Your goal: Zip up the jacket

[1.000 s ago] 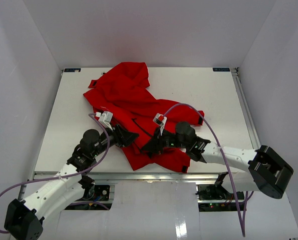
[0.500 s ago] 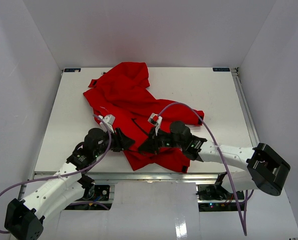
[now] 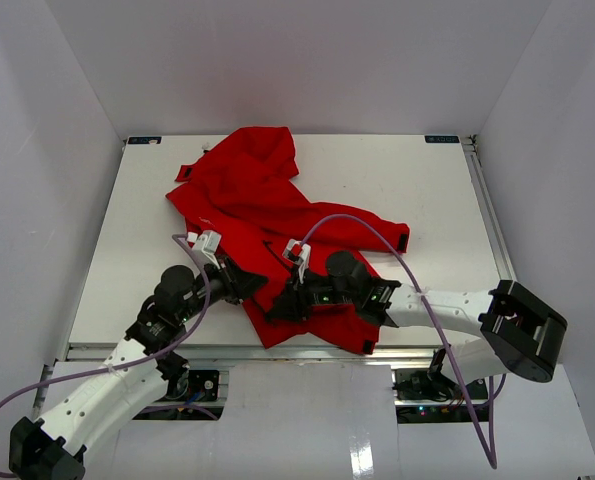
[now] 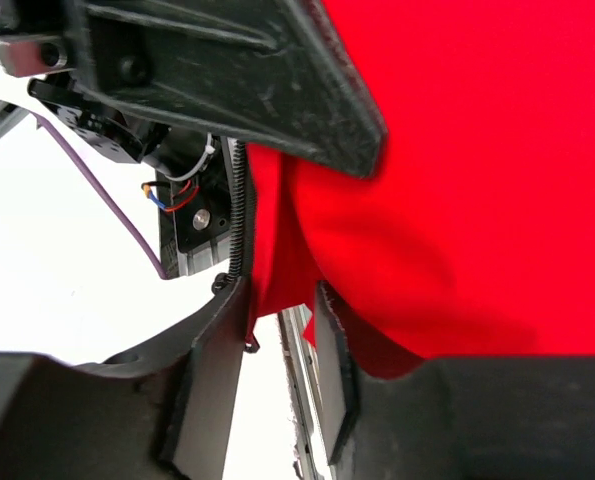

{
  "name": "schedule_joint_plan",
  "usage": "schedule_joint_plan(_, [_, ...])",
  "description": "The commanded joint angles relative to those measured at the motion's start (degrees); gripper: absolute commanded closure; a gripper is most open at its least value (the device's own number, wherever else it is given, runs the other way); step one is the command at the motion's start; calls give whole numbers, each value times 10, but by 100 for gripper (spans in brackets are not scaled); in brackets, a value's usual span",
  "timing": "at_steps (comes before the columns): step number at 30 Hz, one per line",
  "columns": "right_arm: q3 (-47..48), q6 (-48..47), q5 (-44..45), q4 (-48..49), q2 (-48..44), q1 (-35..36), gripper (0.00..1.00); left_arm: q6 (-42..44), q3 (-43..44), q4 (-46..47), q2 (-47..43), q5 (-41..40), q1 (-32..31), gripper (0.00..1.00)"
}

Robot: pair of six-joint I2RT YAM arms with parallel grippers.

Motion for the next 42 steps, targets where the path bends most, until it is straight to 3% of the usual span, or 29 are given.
schedule_joint_plan(1, [14,-13,7,20,15,9,60,-18,-24,86,-18,50,0,89])
schedule_joint_plan(8, [12,-21,-1,39,18,12,51,-30,-49,144,-27,79,0,100])
schedule_joint_plan(19, [24,-35,-10,62,49,18,36,-42,-66,200,-26,90,0,100])
schedule_joint_plan(22, [26,-34,-11,67,51,18,41,-42,-65,199,-27,87,0,100])
schedule_joint_plan(25, [24,-33,-17,73,53,18,54,-41,-64,193,-27,84,0,100])
schedule_joint_plan(27, [23,-32,-21,74,50,18,58,-37,-61,189,-25,83,0,100])
schedule_joint_plan(33, [13,-36,-10,70,22,18,42,-1,-47,149,-23,87,0,100])
schedule_joint_plan(42, [3,-43,-4,51,-14,18,40,11,-68,189,-28,111,0,100])
